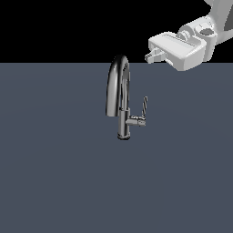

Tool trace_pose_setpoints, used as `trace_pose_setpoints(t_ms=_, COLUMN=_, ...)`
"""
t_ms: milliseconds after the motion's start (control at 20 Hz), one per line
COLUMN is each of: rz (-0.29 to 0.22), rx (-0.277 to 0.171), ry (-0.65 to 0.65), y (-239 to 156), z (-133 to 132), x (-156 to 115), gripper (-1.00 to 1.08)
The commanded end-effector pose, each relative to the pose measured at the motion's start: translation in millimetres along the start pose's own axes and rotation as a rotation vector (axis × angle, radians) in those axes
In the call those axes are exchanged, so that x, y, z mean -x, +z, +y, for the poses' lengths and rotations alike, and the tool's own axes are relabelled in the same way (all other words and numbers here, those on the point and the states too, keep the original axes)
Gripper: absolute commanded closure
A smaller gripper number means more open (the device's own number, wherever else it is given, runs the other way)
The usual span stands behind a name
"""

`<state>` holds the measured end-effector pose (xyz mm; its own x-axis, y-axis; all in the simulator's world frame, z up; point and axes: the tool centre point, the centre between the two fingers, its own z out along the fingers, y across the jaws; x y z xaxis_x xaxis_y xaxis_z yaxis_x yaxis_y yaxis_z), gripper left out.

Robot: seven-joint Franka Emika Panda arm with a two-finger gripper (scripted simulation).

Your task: Turn on the faucet by rotating a designated handle.

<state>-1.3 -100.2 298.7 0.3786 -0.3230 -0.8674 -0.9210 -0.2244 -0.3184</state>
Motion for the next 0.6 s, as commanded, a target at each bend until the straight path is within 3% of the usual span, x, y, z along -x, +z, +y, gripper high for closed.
trace_pose_setpoints(t_ms=0, rz=-0.048, rx=-0.062, ry=0.059, y=2, z=1, x=-21, gripper=1.08)
trace_pose_setpoints(t_ms=300, rz=-0.163, rx=-0.208, ry=0.201, y=13, z=10, x=-69, gripper=1.08)
trace_pose_setpoints(t_ms=550, rz=-0.239, rx=-0.305, ry=0.295, y=25, z=18, x=-99, gripper=1.08)
